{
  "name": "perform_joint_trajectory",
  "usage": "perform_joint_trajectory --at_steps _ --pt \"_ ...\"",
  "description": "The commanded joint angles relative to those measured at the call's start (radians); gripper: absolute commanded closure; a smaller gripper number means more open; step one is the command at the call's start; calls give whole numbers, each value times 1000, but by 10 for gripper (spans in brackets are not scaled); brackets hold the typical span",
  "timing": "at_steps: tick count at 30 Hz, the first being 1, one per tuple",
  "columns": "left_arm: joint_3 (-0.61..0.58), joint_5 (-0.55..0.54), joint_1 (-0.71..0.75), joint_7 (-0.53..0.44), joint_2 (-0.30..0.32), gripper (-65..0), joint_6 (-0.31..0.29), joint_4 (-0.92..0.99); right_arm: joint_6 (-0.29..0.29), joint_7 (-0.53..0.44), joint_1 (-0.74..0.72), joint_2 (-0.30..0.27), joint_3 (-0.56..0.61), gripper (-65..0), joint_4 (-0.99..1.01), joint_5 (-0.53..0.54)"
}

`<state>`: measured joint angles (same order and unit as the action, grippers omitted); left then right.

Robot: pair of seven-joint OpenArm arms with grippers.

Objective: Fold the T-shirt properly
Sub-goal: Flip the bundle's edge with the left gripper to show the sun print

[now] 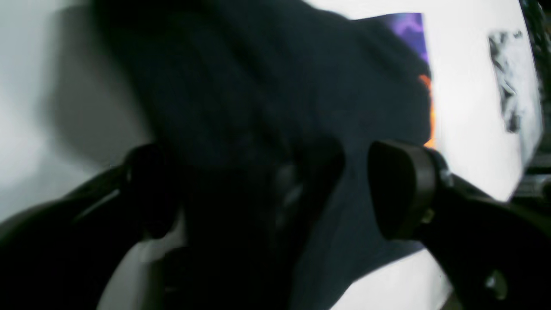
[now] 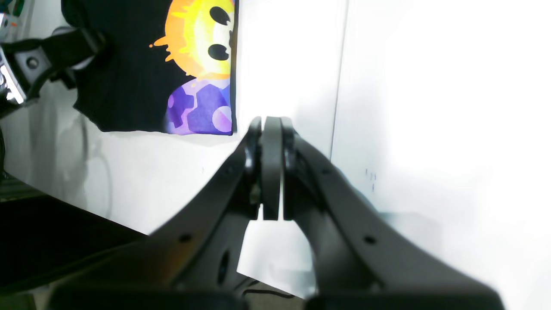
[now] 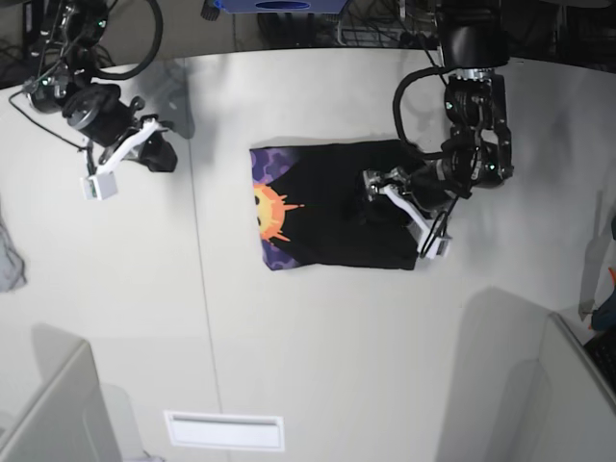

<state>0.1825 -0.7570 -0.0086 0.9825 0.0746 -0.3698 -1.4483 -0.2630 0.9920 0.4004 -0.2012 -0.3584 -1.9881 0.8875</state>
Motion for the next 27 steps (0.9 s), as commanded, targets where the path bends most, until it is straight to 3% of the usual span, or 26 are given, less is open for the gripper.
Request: perform_joint_trajectory --at_steps 1,2,4,7,10,13,16,19,21,23,25,27 --pt "-7 -8 -6 -3 6 -574 21 1 -12 -17 -2 -19 -8 0 -18 20" --pt "-19 -8 -9 -3 6 -505 44 8 -12 -18 -2 -28 -8 0 -18 20" --pt "-56 -8 -24 0 23 -303 82 30 -12 -23 -2 -34 -8 0 -18 20" --pt "-154 -8 -52 0 70 -12 88 83 -12 -26 -2 -37 -8 0 -17 22" --pt "-223 -8 -92 2 112 0 88 129 -12 -26 -2 -34 -9 0 -17 23" --pt "-347 -8 -169 3 205 0 88 142 -12 -18 2 -31 -9 0 -17 22" --pt "-596 -8 -299 3 324 0 85 140 -12 -26 15 -31 -9 0 -15 22" --pt "-935 -8 -469 -3 394 0 85 136 -9 -26 16 -28 -9 0 -15 22" --pt "-1118 -6 -561 -21 405 0 85 133 -8 -26 15 -14 -9 0 -15 20" --pt "-1274 32 -623 -121 405 0 85 94 -8 -26 13 -7 -9 0 -10 20" --pt "-1374 130 -649 -199 405 0 85 48 -8 -26 12 6 -9 0 0 20" --pt "-1414 228 -647 -216 399 0 85 27 -6 -26 12 12 -9 0 10 19"
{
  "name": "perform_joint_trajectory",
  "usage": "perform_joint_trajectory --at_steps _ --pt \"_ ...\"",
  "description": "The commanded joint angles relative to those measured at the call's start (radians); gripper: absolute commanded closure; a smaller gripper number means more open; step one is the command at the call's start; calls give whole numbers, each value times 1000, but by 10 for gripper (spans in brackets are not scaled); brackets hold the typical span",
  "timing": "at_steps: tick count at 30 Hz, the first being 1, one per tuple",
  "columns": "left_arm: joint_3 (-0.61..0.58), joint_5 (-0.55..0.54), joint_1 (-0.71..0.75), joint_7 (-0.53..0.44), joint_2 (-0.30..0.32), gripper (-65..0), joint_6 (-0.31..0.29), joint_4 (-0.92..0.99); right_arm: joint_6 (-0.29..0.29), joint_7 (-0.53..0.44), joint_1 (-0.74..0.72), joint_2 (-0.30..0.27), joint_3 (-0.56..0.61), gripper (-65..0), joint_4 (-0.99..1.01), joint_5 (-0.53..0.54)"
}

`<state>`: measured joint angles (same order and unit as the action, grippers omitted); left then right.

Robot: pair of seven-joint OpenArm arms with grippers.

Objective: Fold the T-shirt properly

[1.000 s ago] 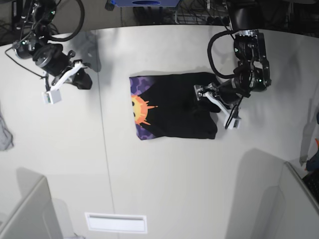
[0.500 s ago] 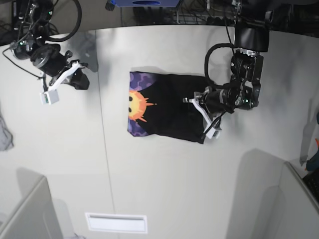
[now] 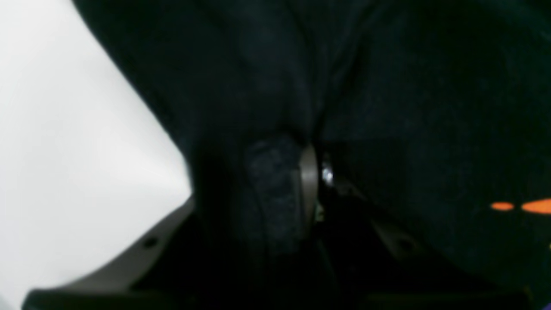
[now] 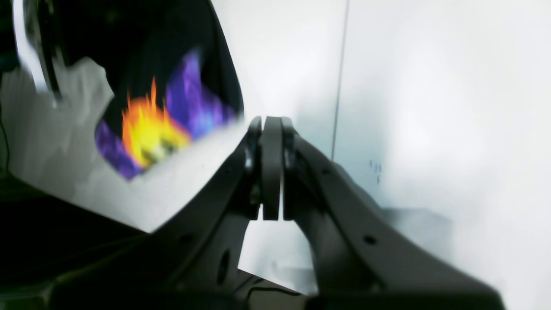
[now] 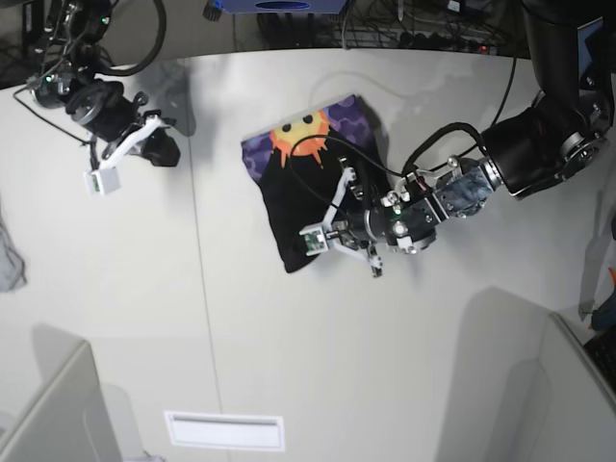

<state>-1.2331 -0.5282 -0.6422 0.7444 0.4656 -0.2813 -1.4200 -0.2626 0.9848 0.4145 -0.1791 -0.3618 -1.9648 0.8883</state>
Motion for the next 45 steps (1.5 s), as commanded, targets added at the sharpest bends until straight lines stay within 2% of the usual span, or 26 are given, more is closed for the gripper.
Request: perform_joint_trajectory --at_steps 1,3,4,8,13,29,30,34,35,38,39,43,44,45 --pt "-14 49 -12 17 -8 0 -5 -9 -7 -19 -2 -9 -6 0 -9 18" --pt "-43 119 5 16 -40 0 -11 -9 -2 -20 -2 -9 -6 0 -6 18" --pt "-53 155 11 14 -49 0 -32 -9 16 -20 -2 -9 -6 0 -6 18" --pt "-55 331 52 -33 -72 0 -172 -9 107 -20 -13 -7 2 0 -5 18" --pt "6 463 107 -38 -89 0 -276 -9 119 -20 -16 -7 -4 0 -3 18" --pt "36 437 72 -36 -87 0 -284 -12 119 -20 -27 -7 2 0 -3 18" --pt "39 437 63 -36 -87 -30 -284 -20 119 -20 -32 -6 4 0 -3 18" --pt "83 437 60 -36 -87 -385 -284 -61 119 -20 -35 2 4 0 -3 18" --pt "98 440 58 -36 -87 -456 -284 -68 119 -19 -38 8 4 0 -3 18" --pt "157 437 49 -36 -94 -624 -284 -74 119 -13 -44 8 4 0 -3 18" --pt "187 438 48 -36 -106 -650 -284 -74 119 -13 -45 10 4 0 -3 18" --pt "344 437 48 -36 -126 -650 -286 -103 119 -16 -45 14 5 0 -3 18" --pt "388 435 52 -36 -126 -629 -286 -135 119 -17 -42 14 5 0 -3 18" --pt "431 435 60 -36 -126 -576 -286 -170 119 -17 -39 14 2 0 -3 18"
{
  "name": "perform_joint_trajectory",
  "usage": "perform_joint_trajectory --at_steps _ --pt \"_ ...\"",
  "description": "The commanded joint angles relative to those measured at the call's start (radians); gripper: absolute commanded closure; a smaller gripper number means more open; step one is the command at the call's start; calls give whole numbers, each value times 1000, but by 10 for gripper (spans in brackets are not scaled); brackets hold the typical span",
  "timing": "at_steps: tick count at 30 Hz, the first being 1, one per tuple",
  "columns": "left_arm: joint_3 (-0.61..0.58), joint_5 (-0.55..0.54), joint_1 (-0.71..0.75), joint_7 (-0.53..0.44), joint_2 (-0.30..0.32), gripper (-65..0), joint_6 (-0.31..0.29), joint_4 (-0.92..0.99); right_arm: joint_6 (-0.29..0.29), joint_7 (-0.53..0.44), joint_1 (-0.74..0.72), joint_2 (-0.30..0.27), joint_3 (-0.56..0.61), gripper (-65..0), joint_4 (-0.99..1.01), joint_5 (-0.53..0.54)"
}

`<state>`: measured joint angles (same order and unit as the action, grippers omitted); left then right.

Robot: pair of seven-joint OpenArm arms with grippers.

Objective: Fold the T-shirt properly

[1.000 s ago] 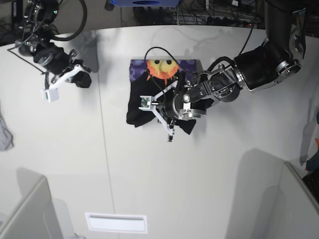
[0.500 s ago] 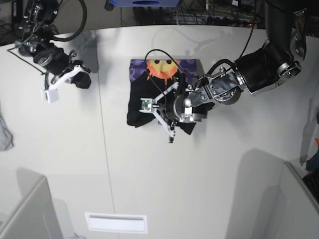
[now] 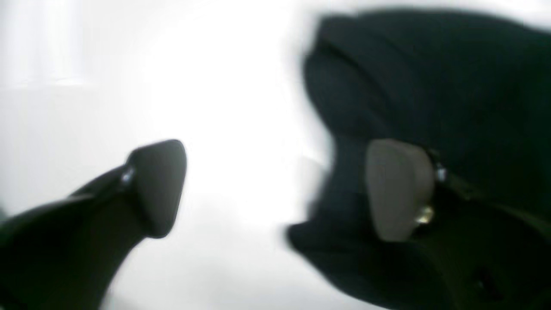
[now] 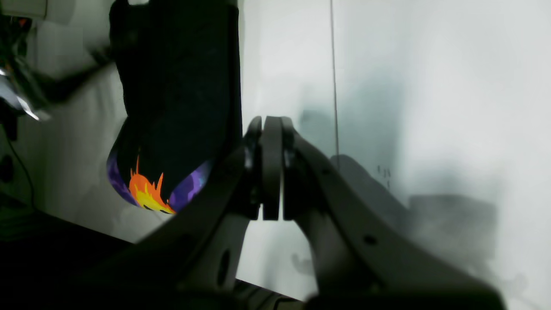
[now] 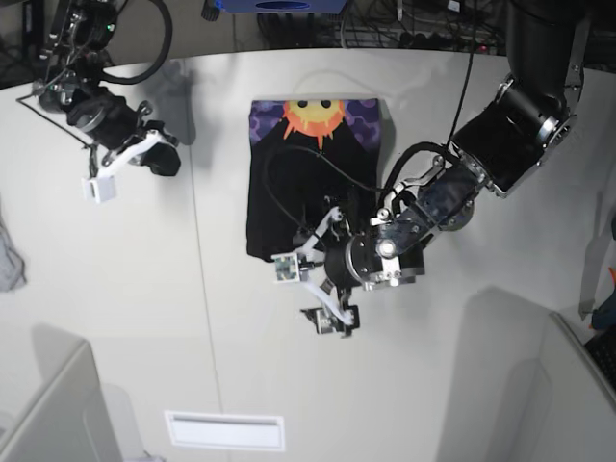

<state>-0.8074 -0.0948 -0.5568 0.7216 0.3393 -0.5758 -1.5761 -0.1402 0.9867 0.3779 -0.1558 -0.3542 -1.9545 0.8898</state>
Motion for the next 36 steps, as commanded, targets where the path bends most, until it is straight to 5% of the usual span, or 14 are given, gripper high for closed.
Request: perform_joint_trajectory --at_steps 1,5,6,10,14,17,23,31,36 --pt "52 0 -13 -12 1 -492 9 -60 -3 -16 0 -9 -9 0 -13 16" --pt "277 0 133 94 5 -15 9 -281 -3 -21 46 -26 -13 0 -24 -47" --pt "328 2 171 122 5 0 9 -330 -3 -21 56 -26 -13 0 -27 -77" --pt "558 2 393 165 8 0 9 -410 -6 -32 138 -26 -13 0 -52 -197" --pt "747 2 630 146 56 0 9 -416 -6 -190 284 -31 -13 0 -58 -228" --pt "816 11 826 39 96 0 9 -418 -6 -279 395 -51 -13 0 -59 -228" --pt "995 10 1271 -343 188 0 9 -421 -6 -312 568 -110 -12 0 -64 -228" --pt "1250 11 1820 -590 125 0 9 -419 -8 -105 740 -118 1 0 -65 -229" --pt "1250 13 1866 -702 20 0 12 -248 -8 -79 697 -158 120 0 10 -252"
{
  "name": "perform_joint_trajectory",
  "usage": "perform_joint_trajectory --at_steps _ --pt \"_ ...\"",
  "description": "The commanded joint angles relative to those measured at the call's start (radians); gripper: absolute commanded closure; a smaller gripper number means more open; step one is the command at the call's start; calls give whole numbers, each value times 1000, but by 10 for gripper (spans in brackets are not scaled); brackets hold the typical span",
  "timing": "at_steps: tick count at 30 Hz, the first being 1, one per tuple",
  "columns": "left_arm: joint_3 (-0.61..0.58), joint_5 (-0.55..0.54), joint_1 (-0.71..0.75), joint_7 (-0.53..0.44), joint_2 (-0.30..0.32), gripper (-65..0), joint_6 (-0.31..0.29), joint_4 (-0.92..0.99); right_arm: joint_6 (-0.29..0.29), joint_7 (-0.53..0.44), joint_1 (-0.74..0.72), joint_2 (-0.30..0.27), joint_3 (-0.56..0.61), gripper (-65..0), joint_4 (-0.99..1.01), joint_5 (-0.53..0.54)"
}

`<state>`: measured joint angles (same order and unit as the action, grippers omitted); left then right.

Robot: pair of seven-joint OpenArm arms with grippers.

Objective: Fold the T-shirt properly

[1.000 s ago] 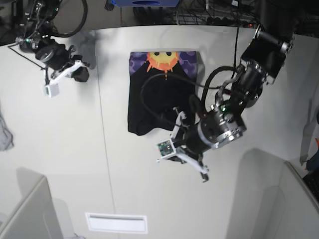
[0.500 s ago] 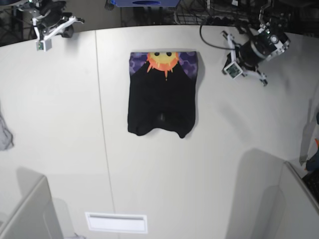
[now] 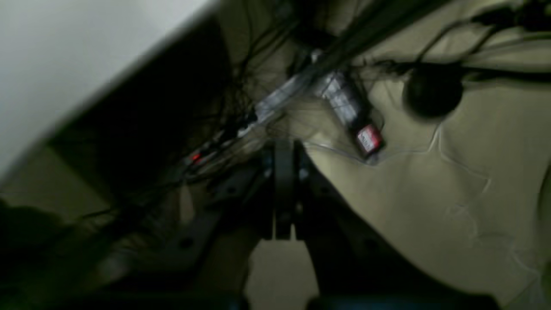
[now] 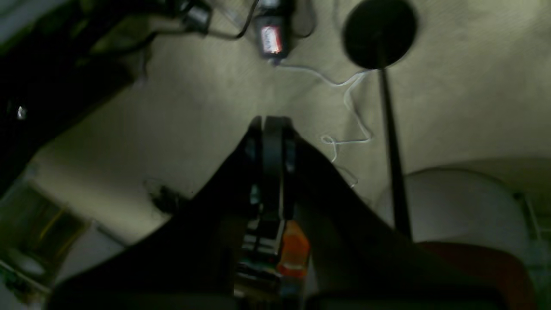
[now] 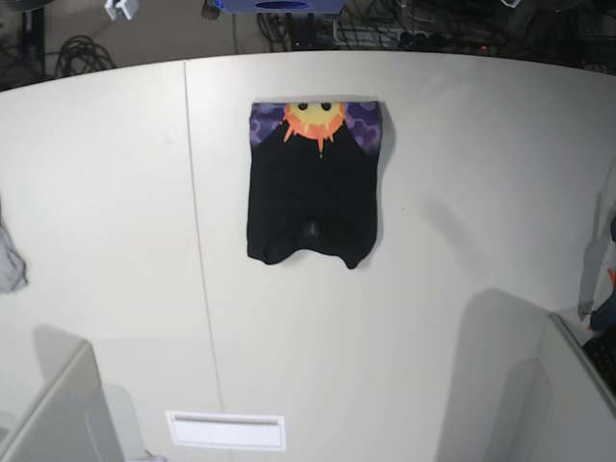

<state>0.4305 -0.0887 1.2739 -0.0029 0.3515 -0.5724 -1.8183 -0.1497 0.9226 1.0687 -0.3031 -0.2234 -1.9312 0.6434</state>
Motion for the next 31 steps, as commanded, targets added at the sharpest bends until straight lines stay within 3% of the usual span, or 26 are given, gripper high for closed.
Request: perform_joint_trajectory --at_steps 1,3,7,13,15,17,19,21,25,31 --pt "12 8 35 -6 -10 0 9 61 2 -37 -18 -14 23 0 9 -18" --pt "1 30 14 -73 -42 0 9 233 2 -92 -71 -14 103 0 75 -55" --pt "-74 171 -176 -228 -82 0 10 618 2 -261 -210 -8 322 0 338 -159" --pt "-94 326 -647 -440 -111 0 24 1446 2 -627 -483 94 511 0 1071 -265" --pt "-101 363 -785 -579 -110 0 96 1706 2 -787 -582 140 551 0 1377 -297" --pt "-101 425 -879 -675 -110 0 162 1818 2 -965 -664 190 611 0 1642 -327" --pt "-101 511 -942 -667 -114 0 228 1818 2 -1154 -730 236 661 0 1849 -337" --pt "-100 602 -994 -589 -116 0 308 1818 3 -1289 -770 265 681 0 1931 -337" --pt "-88 671 -1071 -507 -119 0 404 1818 3 -1256 -776 270 680 0 1931 -337" --pt "-91 605 -1095 -503 -122 0 414 1810 3 -1213 -772 236 680 0 1866 -336"
